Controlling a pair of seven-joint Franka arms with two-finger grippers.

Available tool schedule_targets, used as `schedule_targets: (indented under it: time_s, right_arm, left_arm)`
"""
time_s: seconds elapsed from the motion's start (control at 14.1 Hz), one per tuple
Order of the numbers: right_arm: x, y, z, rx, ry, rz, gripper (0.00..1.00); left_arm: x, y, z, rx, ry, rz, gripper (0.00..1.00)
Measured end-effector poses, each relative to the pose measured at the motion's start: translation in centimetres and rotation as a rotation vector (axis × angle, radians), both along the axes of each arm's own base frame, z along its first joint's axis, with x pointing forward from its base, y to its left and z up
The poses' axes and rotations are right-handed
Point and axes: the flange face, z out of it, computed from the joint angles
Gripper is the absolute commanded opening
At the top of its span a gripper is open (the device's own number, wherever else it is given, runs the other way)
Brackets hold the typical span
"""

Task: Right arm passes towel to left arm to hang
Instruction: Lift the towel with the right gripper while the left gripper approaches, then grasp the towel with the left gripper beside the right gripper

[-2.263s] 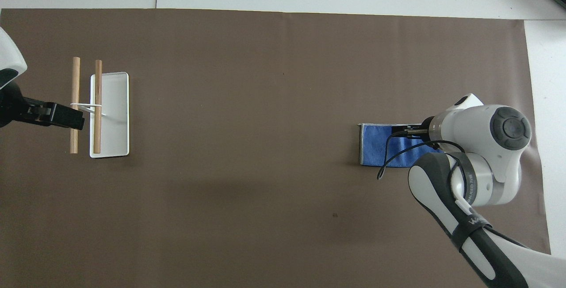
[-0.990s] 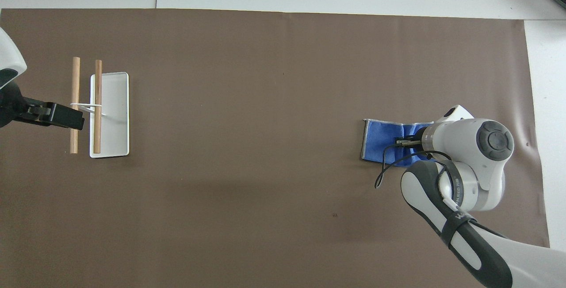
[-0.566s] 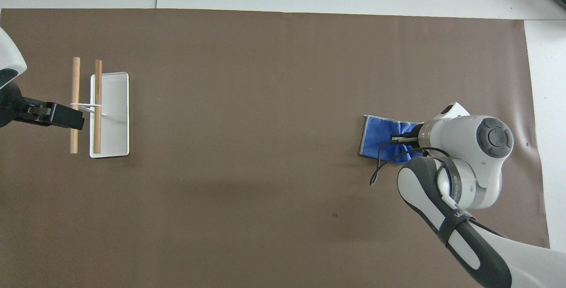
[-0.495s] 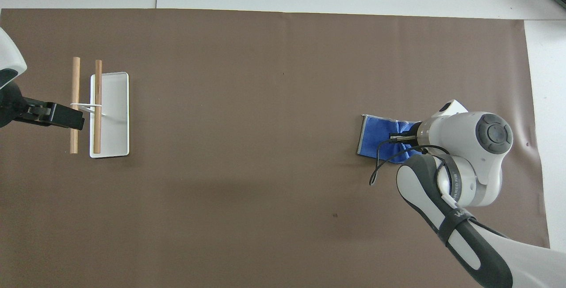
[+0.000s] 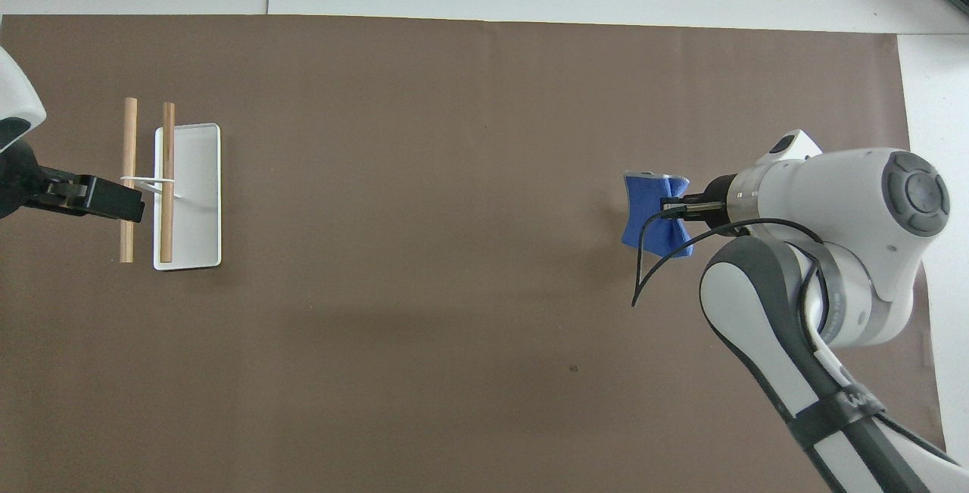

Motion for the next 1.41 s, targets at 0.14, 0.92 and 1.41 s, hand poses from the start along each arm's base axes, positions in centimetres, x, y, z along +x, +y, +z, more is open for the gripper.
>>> schedule_targets:
  time_s: [0.14, 0.92, 1.41]
  right_arm:
    - [0.4, 1.2, 3.6, 0.106, 0.011, -0.016, 0.00]
    - [0.1, 8.2, 8.7, 0.915, 0.141, -0.173, 0.00]
    - [-0.8, 11.9, 8.2, 1.116, 0.217, -0.210, 0.00]
  left_arm:
    - [0.0, -0.1, 0.0, 0.000, 0.000, -0.003, 1.00]
    - [-0.8, -8.0, -3.4, -0.298, -0.065, 0.421, 1.00]
    - [-3.7, -17.1, -4.8, -0.510, -0.057, 0.848, 1.00]
